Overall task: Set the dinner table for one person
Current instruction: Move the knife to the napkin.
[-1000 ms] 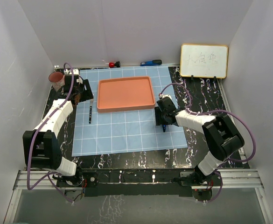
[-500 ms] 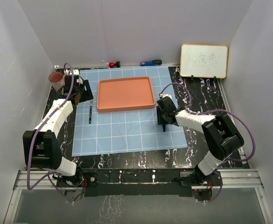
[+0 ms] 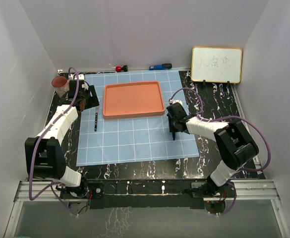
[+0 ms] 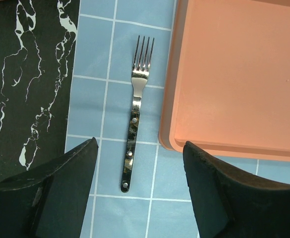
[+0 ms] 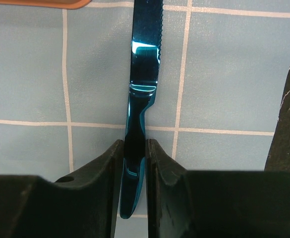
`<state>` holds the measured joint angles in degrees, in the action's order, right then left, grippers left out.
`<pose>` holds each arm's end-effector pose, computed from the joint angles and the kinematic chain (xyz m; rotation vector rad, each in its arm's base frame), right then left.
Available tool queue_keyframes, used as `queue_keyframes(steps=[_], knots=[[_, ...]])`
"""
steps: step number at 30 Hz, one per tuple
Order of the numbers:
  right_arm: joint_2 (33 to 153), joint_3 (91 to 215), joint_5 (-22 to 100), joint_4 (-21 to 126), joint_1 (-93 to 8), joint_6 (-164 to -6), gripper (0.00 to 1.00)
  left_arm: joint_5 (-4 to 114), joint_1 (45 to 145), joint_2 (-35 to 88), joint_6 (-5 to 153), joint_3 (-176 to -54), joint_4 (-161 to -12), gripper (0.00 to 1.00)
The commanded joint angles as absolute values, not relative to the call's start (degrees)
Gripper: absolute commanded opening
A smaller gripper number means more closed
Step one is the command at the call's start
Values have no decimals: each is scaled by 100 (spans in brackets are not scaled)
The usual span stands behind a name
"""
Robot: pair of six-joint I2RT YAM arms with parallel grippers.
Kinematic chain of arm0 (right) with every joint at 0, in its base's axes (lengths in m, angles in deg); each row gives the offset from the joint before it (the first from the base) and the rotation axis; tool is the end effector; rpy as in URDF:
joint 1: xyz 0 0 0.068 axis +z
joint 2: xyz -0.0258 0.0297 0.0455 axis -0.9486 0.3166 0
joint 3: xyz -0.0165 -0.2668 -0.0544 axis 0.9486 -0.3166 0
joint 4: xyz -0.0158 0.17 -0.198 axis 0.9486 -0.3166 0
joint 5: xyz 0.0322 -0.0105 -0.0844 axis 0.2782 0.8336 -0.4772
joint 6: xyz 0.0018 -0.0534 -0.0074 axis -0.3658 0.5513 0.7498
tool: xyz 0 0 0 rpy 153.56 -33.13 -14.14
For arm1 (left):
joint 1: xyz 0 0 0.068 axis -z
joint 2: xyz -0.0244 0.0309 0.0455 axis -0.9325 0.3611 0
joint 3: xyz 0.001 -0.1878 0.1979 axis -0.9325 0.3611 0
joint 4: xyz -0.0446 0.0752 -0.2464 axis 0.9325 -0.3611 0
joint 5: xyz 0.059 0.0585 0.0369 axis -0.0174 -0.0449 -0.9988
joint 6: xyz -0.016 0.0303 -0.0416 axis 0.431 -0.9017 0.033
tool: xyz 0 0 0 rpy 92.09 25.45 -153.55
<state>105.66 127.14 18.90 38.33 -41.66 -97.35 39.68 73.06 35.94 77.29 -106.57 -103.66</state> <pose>0.2742 0.1486 0.1569 -0.1596 2.5527 0.0422 0.3331 -0.0203 0.2816 -0.2693 2.1740 -0.0527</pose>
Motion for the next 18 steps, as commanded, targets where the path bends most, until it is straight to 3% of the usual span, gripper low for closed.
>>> queue_keyframes(steps=[1,18], knots=[[10771,12870,1749,4011,-4166,-9640,20,4017,7288,3634,7699,-10692,-10454,68],[11428,13543,1707,4076,-4286,-9372,18,3996,7287,3680,7642,-10735,-10489,68]])
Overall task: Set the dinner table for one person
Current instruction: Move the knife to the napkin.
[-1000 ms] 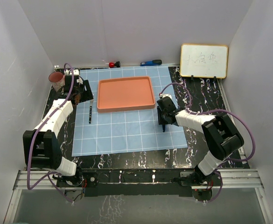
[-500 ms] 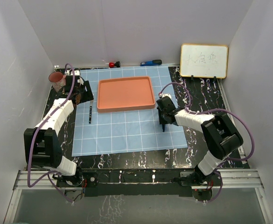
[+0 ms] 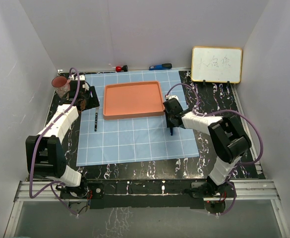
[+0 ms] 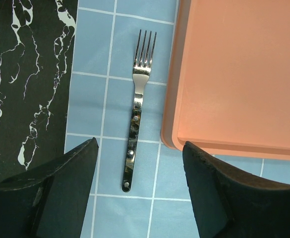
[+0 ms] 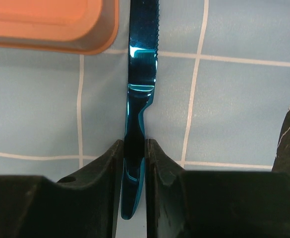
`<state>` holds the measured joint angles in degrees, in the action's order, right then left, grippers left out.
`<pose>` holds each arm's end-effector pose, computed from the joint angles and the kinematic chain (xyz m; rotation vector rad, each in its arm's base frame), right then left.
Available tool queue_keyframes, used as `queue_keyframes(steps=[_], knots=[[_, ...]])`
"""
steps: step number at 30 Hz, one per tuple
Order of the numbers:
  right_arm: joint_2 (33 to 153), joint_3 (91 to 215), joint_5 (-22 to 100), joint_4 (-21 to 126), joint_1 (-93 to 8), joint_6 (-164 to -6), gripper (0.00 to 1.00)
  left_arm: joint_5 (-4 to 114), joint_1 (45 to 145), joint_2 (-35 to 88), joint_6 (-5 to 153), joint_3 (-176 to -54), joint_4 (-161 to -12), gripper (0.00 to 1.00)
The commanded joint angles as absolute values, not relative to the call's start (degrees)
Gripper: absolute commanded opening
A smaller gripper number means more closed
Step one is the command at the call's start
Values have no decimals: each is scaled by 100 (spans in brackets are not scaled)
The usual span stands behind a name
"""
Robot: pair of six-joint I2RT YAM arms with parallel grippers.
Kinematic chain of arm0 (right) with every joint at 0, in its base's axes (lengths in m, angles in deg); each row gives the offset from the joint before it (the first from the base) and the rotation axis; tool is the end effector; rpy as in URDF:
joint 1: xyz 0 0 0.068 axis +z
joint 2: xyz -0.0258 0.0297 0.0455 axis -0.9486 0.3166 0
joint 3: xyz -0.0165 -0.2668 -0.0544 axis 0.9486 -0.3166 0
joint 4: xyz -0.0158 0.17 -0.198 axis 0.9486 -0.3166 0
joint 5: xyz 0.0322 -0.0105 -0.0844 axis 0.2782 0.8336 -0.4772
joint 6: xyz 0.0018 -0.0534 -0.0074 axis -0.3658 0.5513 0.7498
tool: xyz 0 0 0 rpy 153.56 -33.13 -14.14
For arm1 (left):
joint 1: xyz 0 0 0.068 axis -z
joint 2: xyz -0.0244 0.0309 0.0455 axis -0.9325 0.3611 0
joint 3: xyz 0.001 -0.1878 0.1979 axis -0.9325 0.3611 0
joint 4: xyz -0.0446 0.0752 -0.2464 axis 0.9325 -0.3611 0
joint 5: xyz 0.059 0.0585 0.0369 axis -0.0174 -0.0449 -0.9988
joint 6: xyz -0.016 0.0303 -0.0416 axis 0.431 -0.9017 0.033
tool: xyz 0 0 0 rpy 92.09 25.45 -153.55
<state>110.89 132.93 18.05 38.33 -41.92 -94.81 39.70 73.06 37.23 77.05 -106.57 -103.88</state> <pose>0.2978 0.1598 0.1570 -0.2022 2.5351 0.0110 0.3366 -0.0206 0.2742 -0.2655 2.2006 -0.0453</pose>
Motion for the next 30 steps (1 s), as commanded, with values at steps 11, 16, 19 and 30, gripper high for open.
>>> queue_keyframes(steps=[11,16,19,30], knots=[[11741,13854,1716,4142,-4528,-9244,18,3907,7292,3664,7590,-10719,-10542,68],[11872,13985,1748,4158,-4672,-9168,17,3855,7287,3657,7585,-10720,-10583,68],[11926,14055,1801,4190,-4757,-9135,17,3821,7287,3652,7580,-10725,-10603,68],[12007,14187,1892,4244,-4890,-9025,17,3776,7283,3670,7563,-10721,-10604,68]])
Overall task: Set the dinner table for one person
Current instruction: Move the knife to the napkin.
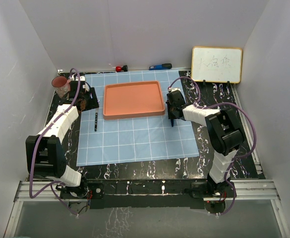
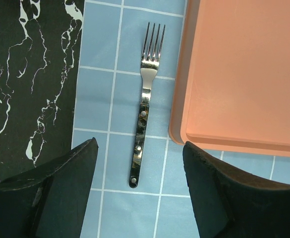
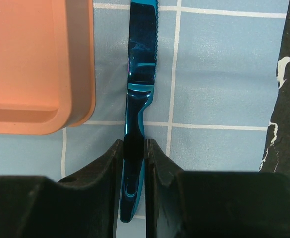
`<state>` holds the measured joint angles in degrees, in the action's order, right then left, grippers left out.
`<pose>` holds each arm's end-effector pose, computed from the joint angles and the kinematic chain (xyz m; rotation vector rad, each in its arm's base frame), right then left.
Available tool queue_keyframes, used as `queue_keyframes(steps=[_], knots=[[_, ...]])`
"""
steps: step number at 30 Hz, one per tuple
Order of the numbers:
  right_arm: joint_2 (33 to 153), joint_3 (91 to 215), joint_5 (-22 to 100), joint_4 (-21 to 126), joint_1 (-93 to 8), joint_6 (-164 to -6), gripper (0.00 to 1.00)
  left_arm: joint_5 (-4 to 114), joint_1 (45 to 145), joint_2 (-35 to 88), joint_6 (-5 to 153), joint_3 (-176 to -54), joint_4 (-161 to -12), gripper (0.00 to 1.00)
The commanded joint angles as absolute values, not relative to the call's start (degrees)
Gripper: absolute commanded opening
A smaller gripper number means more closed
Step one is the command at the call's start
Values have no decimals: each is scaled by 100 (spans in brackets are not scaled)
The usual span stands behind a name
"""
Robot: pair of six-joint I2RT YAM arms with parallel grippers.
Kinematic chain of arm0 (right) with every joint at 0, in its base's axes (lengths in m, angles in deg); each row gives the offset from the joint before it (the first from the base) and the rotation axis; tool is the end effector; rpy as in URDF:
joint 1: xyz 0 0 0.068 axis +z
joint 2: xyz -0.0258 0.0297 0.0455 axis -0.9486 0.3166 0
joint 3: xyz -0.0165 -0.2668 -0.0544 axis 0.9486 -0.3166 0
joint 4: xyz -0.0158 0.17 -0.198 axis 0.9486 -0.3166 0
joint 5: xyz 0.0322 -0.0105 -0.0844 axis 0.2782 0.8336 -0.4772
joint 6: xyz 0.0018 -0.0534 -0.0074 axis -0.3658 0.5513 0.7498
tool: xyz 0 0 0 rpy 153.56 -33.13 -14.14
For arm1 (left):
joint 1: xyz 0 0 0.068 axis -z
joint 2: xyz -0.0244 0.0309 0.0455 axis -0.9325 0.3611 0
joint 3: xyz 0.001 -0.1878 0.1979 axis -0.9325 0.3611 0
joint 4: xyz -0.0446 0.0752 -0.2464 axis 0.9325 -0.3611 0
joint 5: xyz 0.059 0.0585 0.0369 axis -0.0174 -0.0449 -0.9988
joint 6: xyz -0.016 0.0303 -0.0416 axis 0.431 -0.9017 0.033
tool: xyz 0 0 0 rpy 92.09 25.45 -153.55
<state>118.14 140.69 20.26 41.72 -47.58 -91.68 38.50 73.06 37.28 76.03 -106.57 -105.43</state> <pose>0.3481 0.1471 0.1555 -0.1481 2.4872 0.0276 0.3349 -0.0197 0.2717 -0.2575 2.2267 -0.0066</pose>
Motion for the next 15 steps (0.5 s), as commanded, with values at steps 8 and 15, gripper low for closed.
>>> queue_keyframes(steps=[8,15], knots=[[12118,14247,1948,4223,-4935,-9013,20,3794,7287,3746,7558,-10718,-10595,69],[12096,14256,1812,4277,-4933,-9003,33,3807,7287,3806,7554,-10709,-10568,69]])
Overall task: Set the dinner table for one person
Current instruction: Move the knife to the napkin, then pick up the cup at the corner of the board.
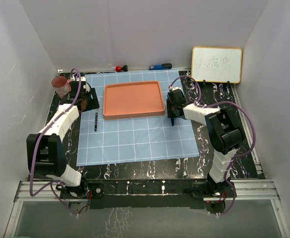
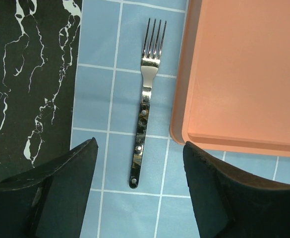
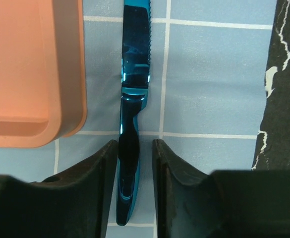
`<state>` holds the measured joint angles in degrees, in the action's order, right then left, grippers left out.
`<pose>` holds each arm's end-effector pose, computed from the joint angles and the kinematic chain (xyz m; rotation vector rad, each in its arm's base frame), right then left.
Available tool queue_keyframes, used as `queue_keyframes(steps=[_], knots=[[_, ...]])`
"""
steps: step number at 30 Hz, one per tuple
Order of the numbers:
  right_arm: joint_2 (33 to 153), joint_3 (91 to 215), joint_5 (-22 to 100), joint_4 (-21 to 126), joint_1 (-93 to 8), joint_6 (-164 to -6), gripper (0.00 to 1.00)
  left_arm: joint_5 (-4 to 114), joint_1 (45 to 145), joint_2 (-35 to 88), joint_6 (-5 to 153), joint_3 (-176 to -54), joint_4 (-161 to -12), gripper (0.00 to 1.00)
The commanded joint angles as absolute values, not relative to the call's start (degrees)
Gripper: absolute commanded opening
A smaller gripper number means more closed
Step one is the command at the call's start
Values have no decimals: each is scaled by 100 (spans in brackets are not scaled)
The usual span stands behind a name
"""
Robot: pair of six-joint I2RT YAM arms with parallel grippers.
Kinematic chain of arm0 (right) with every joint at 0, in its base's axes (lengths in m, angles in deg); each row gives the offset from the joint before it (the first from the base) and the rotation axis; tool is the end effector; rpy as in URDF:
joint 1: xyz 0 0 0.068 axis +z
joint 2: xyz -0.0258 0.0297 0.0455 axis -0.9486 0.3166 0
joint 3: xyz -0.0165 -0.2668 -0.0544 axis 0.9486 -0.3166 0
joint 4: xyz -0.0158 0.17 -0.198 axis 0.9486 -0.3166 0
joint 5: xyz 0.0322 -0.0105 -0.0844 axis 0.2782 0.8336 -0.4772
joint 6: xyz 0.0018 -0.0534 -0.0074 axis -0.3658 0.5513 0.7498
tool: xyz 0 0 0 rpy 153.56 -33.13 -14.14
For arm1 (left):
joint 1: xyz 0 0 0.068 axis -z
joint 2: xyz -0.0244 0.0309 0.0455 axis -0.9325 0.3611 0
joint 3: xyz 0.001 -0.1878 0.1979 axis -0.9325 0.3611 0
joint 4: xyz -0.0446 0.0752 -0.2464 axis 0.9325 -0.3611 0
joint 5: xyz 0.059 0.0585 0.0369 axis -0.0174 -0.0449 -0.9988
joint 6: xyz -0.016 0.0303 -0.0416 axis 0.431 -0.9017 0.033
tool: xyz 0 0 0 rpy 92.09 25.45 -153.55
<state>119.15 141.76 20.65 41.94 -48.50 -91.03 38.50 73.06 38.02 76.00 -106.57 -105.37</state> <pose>0.3549 0.1437 0.1547 -0.1442 2.4845 0.0263 0.3370 -0.0199 0.2677 -0.2571 2.2385 -0.0039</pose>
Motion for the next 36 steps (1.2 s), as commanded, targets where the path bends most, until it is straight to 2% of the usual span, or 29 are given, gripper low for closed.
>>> queue_keyframes(steps=[1,6,26,33,36], knots=[[12070,14258,1775,4287,-4932,-9001,36,3808,7287,3809,7554,-10709,-10569,69],[12001,14307,1737,4297,-4939,-8988,41,3809,7287,3803,7563,-10692,-10542,69],[11223,15240,1831,3824,-4938,-8911,45,3938,7287,3831,7906,-10544,-10186,70],[11287,15770,3076,3782,-4933,-9072,44,3149,7287,3860,8132,-10785,-10041,70],[11438,16185,3546,3566,-4937,-9044,44,2617,7287,3972,7797,-11059,-10043,74]])
